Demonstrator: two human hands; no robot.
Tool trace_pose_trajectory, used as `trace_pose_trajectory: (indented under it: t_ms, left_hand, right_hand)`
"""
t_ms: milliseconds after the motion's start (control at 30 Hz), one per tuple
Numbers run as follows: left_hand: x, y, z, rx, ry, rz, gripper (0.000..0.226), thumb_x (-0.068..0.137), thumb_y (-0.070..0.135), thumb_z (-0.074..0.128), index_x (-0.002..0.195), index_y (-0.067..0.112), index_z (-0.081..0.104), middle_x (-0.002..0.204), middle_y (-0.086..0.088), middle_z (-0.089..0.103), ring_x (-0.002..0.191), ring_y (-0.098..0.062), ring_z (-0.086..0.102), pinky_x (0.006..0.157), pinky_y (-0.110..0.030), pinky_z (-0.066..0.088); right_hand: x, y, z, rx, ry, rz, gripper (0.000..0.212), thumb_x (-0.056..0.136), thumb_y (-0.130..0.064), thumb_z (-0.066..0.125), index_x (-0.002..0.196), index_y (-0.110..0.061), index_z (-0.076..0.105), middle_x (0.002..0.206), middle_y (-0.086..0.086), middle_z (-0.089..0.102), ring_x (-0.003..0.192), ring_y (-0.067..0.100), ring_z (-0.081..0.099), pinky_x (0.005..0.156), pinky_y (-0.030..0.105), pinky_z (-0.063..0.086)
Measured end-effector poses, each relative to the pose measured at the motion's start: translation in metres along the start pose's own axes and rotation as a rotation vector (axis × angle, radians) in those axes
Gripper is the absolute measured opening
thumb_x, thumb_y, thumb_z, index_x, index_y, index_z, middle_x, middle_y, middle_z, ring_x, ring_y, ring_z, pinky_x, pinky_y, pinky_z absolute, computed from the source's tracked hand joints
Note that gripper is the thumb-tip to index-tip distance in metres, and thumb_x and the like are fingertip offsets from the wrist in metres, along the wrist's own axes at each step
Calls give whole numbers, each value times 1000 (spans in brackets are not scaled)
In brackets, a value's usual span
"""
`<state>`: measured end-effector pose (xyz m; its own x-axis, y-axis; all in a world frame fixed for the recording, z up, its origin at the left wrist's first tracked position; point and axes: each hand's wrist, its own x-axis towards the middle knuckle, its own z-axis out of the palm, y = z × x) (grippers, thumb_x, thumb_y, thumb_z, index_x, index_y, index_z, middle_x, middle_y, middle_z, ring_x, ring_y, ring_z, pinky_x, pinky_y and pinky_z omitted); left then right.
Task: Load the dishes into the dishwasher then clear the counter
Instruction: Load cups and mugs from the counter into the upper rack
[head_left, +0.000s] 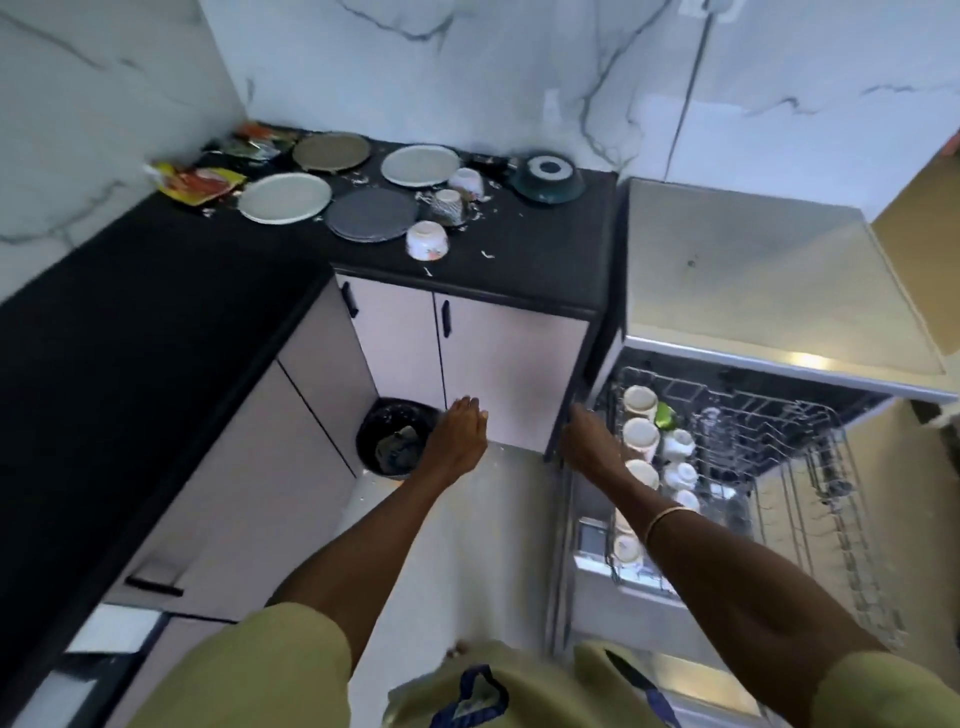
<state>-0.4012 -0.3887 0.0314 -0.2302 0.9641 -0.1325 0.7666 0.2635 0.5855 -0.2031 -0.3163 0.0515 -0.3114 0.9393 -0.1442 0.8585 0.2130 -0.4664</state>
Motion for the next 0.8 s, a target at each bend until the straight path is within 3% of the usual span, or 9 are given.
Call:
trace_pose_trajectory:
  t_ms: [167,300,367,633,800]
  left_hand:
    - [31,-15,-38,-32,75,-32,44,107,23,29,139,-3,43,145,-21,44,135,-33,40,113,-39,29]
    - [70,-24,-68,-21,100,-31,46,107,27,28,141,0,42,146,-20,43,136,-34,40,113,-39,32]
    - [90,-27,-78,-17,123,-22,45,106,28,29,140,1,43,144,-19,46,134,-34,44,111,-41,36]
    - [203,-38,-118,39,137,-51,49,104,26,35,147,1,36,154,-17,35,143,-30,31,116,-40,28]
    - [289,-48,-153,100,226,-84,40,98,22,45,129,-1,54,135,-22,52,126,-39,50,103,-45,44]
  right_hand:
    - [38,-42,0,3,-6,-48,45,87,2,48,131,9,46,130,27,55,123,39,49,97,38,42]
    - [79,-69,-4,8,-5,-69,49,95,-5,46,142,5,37,143,24,47,131,36,45,105,36,39]
    - [104,-80,-4,20,3,-70,49,97,-7,46,144,2,36,145,23,45,131,37,45,105,37,39]
    - [236,-117,-22,64,34,-119,51,94,-8,49,143,0,39,139,22,50,125,39,50,100,40,43]
    - [318,-127,-45,47,-14,-122,52,93,-11,49,143,-7,39,137,22,51,123,40,51,99,41,42]
